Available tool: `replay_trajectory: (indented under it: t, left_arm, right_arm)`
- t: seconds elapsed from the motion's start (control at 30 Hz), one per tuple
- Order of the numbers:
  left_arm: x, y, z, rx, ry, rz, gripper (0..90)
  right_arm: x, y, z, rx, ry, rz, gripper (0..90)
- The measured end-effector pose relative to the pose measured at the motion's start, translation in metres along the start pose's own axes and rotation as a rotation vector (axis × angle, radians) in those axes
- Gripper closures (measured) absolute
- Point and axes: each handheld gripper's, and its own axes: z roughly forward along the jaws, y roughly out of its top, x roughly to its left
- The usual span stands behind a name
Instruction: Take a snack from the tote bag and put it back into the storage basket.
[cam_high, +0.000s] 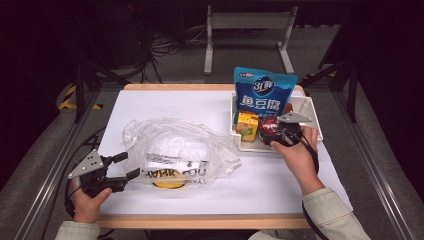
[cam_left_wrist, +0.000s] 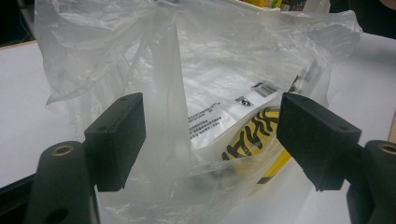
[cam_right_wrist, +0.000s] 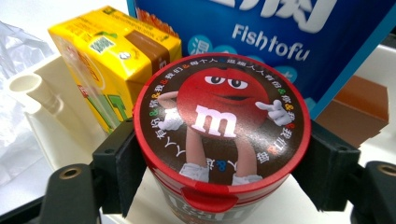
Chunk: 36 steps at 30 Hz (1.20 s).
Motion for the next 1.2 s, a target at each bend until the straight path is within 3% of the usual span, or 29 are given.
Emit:
replay_trajectory:
  t: [1.2]
  left_arm:
    - [0.000, 0.000, 0.000, -0.004, 0.002, -0.001, 24.8]
  right_arm:
    - [0.006, -0.026, 0.021, 0.009, -0.034, 0.045, 25.6]
